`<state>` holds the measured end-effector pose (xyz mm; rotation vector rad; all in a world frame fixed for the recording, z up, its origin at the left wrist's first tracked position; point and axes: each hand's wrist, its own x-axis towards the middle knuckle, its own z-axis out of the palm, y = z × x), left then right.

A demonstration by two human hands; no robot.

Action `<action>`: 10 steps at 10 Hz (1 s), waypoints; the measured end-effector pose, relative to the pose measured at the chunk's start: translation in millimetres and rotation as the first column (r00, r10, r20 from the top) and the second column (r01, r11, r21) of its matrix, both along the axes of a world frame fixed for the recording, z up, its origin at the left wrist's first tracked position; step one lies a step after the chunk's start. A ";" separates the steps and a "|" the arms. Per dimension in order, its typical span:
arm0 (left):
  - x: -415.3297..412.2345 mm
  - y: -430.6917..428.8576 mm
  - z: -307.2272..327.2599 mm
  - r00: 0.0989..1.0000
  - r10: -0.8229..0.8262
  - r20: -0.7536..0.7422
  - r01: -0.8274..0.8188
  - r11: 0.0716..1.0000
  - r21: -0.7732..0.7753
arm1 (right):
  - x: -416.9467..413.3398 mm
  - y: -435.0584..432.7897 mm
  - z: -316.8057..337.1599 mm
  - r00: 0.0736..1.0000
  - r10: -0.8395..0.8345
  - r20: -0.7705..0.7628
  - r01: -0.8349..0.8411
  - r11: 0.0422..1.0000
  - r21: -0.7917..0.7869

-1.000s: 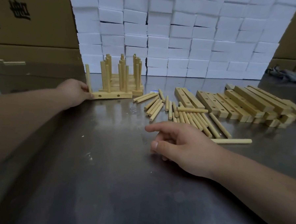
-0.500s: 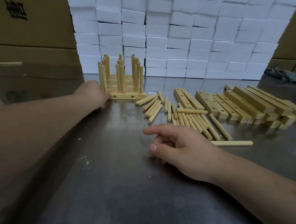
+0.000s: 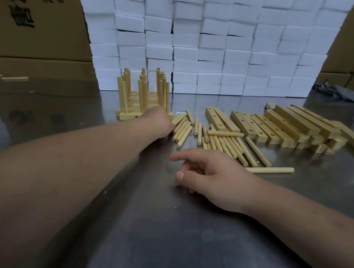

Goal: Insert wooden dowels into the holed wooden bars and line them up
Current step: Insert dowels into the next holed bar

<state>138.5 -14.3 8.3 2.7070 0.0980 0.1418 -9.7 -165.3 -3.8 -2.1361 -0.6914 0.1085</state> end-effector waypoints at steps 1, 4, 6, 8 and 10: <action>-1.6 -4.7 8.0 0.997 0.039 -0.067 -0.048 0.989 -0.137 | 0.5 0.2 -0.1 1.000 -0.011 0.013 0.011 1.000 -0.004; -74.1 -11.7 35.7 0.986 0.168 0.020 -0.096 0.654 -0.750 | -1.4 -2.6 3.9 0.994 -0.047 0.097 0.043 0.998 0.041; -122.4 4.4 11.2 0.991 0.130 -0.033 -0.080 0.375 -0.924 | 15.4 -30.5 30.5 0.771 -0.557 0.307 0.527 0.830 0.184; -144.6 0.1 -4.0 0.993 0.114 0.044 0.006 0.317 -0.948 | 53.9 -98.6 56.0 0.347 -0.802 0.486 0.938 0.286 -0.198; -153.8 0.1 -1.3 0.987 0.030 0.157 0.133 0.388 -0.912 | 61.7 -115.7 35.5 0.354 -0.828 0.434 0.885 0.148 -0.441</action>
